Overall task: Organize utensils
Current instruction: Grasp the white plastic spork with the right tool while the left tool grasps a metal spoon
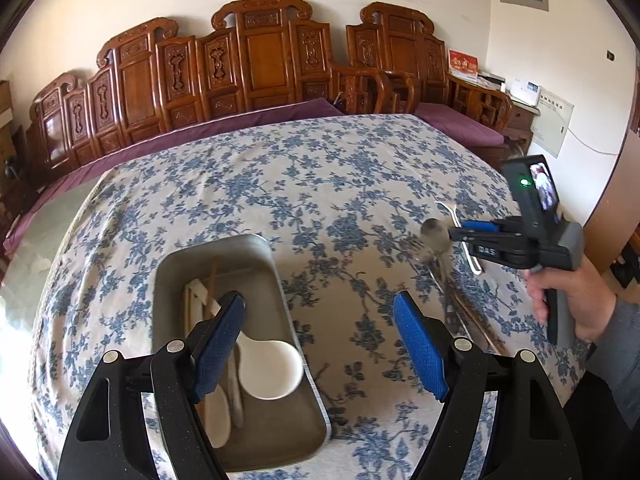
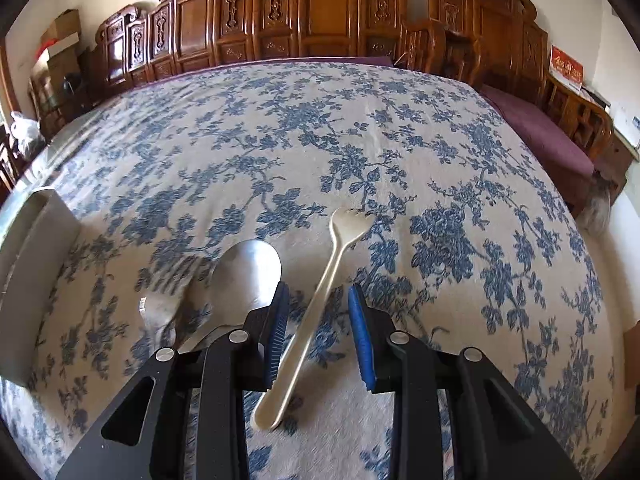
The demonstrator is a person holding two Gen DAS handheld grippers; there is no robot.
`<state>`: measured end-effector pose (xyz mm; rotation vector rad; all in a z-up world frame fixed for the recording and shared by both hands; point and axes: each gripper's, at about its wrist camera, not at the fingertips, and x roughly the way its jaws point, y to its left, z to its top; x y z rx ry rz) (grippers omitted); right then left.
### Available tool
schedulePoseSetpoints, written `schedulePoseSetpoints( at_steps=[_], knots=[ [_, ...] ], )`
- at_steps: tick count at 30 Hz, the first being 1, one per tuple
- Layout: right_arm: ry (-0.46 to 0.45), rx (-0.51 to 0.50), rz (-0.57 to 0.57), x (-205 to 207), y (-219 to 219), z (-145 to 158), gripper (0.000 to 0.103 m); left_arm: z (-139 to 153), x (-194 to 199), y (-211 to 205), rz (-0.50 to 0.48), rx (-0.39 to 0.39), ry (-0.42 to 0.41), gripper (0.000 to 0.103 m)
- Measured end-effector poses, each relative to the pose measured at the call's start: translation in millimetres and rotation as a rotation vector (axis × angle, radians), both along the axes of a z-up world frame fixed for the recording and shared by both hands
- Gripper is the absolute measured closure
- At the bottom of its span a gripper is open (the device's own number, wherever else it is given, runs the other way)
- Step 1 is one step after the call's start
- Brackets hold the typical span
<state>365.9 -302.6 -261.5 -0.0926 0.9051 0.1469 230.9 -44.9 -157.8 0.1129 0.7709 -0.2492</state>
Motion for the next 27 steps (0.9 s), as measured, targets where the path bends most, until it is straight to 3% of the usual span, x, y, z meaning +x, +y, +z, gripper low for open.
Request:
schedulePoseSetpoints(
  at_steps=[2, 4, 14, 15, 27],
  knots=[
    [-0.003, -0.011, -0.015, 3, -4, -1, 0.075, -1, 1, -6, 0.005, 0.008, 0.006, 0.029],
    [0.004, -0.013, -0.028, 5, -11, 0, 0.094, -3, 2, -13, 0.003, 0.024, 0.010, 0.029],
    [-0.012, 0.037, -0.034, -12, -56, 9, 0.094, -15, 17, -65, -0.062, 0.038, 0.058, 0.032],
    [-0.013, 0.045, -0.036, -14, -59, 9, 0.094, -17, 19, -72, -0.076, 0.043, 0.066, 0.039],
    [-0.017, 0.198, -0.064, -16, -92, 13, 0.094, -55, 59, -149, -0.196, 0.089, 0.165, 0.077]
  ],
)
